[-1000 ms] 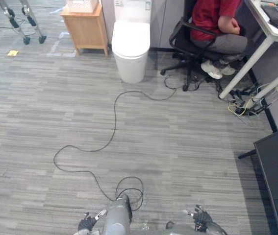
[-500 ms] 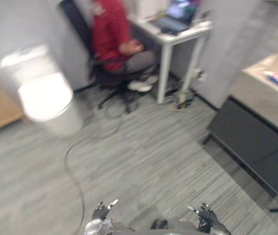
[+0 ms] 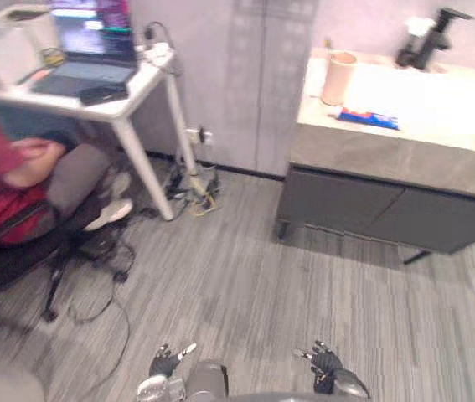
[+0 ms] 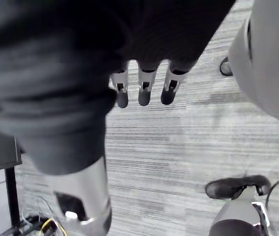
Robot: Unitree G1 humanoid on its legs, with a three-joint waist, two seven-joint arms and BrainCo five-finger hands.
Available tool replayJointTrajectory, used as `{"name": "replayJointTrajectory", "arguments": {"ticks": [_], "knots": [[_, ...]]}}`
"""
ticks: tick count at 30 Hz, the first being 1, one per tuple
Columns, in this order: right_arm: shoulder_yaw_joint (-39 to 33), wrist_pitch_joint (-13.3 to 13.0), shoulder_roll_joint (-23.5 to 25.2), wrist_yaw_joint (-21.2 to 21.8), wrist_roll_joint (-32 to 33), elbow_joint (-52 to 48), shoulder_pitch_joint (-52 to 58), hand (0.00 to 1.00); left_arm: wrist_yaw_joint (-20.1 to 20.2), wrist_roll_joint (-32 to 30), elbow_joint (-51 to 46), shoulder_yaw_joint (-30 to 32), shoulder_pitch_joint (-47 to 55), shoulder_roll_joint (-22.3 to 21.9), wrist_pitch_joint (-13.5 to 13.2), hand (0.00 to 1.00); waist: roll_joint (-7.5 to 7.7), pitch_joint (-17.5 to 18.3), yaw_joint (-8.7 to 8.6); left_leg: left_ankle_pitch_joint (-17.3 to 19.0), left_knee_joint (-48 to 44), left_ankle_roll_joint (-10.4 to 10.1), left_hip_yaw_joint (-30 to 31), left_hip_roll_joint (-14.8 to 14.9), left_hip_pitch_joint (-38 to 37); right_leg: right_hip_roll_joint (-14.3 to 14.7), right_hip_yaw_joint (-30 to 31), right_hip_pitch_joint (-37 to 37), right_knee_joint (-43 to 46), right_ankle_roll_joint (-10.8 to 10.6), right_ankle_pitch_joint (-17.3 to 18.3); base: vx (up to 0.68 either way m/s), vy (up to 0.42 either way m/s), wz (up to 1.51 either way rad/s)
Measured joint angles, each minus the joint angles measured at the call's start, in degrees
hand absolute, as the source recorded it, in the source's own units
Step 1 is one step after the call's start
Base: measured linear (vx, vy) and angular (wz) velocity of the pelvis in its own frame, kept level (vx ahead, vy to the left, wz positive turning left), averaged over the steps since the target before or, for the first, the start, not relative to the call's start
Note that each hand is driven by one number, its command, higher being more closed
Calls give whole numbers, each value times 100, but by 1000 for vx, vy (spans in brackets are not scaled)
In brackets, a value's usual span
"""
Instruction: Organize washtable
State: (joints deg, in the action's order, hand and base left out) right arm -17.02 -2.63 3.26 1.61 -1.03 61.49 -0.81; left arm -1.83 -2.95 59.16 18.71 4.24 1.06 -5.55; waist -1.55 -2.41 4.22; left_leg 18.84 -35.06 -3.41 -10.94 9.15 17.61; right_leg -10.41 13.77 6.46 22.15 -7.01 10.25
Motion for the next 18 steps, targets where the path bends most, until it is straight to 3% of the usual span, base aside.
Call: {"name": "replayJointTrajectory", "arguments": {"ticks": [4,6,8,9,11,12,14,15,17,18], "knots": [[246,-56,-329,77,-100,231,-158,0,-99,16,199,-307,-70,277,1,0,-211,-96,-23,17,454,128,-341,87,-672,274,-1265,488,-327,29,18,138,270,-154],[226,-67,-701,78,-133,219,-133,0,-114,97,213,-353,-342,207,-7,0,-435,-169,-19,98,782,256,-247,126,-842,507,-1446,800,-722,39,-14,67,109,-88],[211,-62,-926,47,-132,220,-112,0,-133,138,224,-349,-536,154,-15,0,-560,-237,-40,161,1153,233,-115,186,-1044,633,-1445,994,-1054,104,-150,63,67,-35],[128,-56,-971,0,-74,208,-34,0,-151,194,220,-343,-599,138,-29,0,-579,-249,-95,117,1414,156,-41,160,-1203,620,-1433,958,-1571,81,-484,102,-21,9],[72,-52,-916,-19,-55,184,58,0,-185,233,217,-272,-574,165,-59,0,-287,-235,-342,65,1679,7,167,-41,-1522,379,-1418,667,-1962,71,-886,170,-146,78],[-39,-51,-929,-25,-54,189,95,0,-200,231,217,-271,-554,115,-58,0,-302,-230,-384,23,1739,-144,407,44,-1674,403,-1588,552,-1660,54,-1177,207,-240,125],[-48,-49,-920,-18,-65,253,131,0,-194,230,211,-234,-462,0,-67,0,-326,-200,-338,-169,1425,-304,721,245,-1619,518,-1912,481,-1155,150,-826,220,-269,92],[-47,-49,-901,-16,-69,270,124,0,-196,231,213,-152,-371,-33,-55,0,-264,-201,-317,-322,1021,-269,895,293,-1484,548,-2075,420,-900,251,-584,279,-362,78],[45,-80,-768,-8,-65,270,115,0,-195,233,220,89,-60,-48,27,0,-127,-210,-314,-1099,-607,279,1037,515,-783,657,-2331,78,-685,497,-217,312,-422,67],[128,-92,-770,-14,-56,267,124,0,-182,341,153,182,-12,-66,10,0,-54,-246,-292,-1266,-1019,413,1016,629,-563,700,-2325,-34,-734,565,-172,320,-412,14]]}}
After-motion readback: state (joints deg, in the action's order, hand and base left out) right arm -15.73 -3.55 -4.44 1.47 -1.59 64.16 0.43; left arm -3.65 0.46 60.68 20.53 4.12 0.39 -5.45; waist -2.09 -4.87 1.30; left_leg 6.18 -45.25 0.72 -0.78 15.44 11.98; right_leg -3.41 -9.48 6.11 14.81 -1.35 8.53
